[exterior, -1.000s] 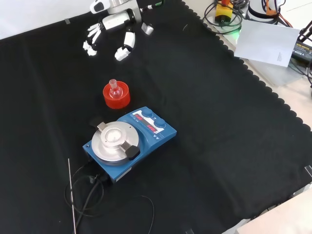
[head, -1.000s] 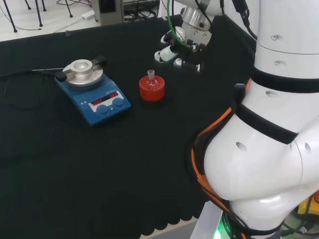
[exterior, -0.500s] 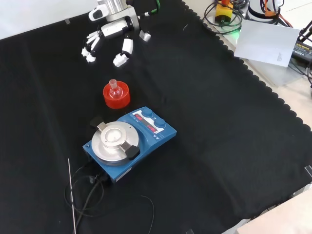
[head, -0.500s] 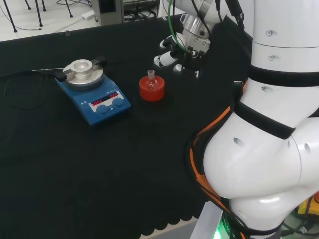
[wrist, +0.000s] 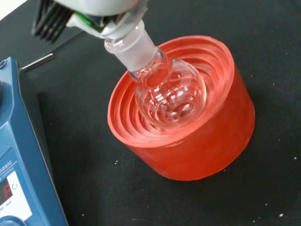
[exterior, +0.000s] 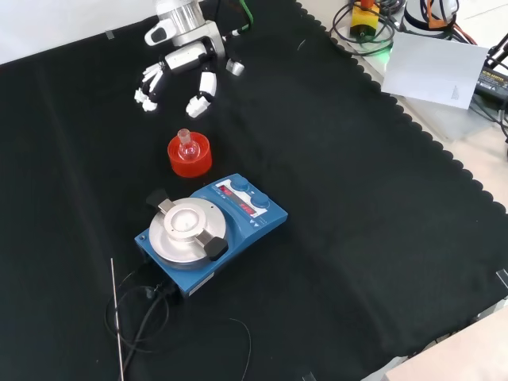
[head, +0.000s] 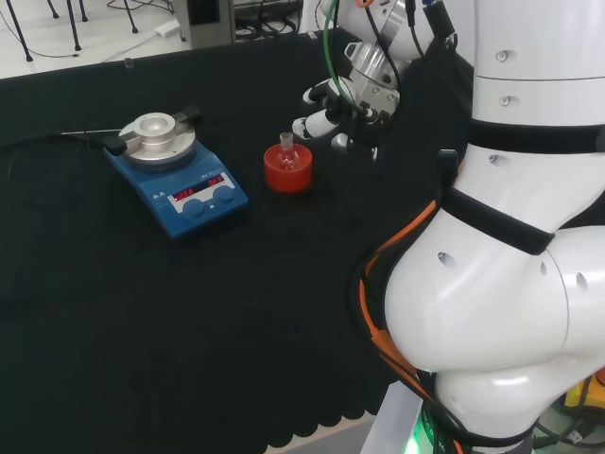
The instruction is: Pick up the round-bottom flask.
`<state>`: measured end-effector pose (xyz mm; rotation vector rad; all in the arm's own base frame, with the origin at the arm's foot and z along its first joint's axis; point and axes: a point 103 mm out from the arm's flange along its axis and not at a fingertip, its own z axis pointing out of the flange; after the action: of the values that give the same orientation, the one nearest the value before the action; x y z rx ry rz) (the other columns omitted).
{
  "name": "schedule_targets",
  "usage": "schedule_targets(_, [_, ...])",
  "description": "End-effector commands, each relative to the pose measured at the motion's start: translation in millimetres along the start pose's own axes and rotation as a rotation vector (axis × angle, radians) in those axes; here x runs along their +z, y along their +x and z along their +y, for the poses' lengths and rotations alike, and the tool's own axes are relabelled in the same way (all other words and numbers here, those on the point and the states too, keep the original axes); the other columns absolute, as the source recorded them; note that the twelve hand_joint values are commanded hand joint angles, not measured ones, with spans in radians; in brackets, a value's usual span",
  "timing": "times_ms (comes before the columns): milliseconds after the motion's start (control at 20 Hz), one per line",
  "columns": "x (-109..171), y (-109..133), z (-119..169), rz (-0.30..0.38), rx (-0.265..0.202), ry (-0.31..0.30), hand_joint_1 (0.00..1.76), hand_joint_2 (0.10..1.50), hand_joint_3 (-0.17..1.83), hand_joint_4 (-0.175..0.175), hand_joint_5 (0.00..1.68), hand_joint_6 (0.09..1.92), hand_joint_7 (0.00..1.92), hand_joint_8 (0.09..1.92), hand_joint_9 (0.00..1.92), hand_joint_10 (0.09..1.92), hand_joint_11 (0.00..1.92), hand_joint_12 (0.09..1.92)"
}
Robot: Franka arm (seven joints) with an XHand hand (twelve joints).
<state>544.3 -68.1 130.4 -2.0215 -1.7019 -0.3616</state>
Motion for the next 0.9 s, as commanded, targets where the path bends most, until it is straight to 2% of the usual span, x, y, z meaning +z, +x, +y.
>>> schedule_targets(50, [12, -6, 3, 0.067, -0.041, -0.004, 0.93, 0.55, 0.73, 0.005, 0.56, 0.09, 0.16, 0.52, 0.36, 0.62, 0.0, 1.34])
schedule_targets(300, [20, -6, 2, 0.089, -0.06, 0.003, 0.93, 0.55, 0.73, 0.006, 0.57, 0.09, 0.16, 0.52, 0.36, 0.62, 0.0, 1.34])
schedule_targets(900, [42, 4, -1, 0.079, -0.088, 0.014, 0.93, 0.55, 0.72, 0.019, 0.67, 0.12, 0.12, 0.49, 0.36, 0.61, 0.0, 1.34])
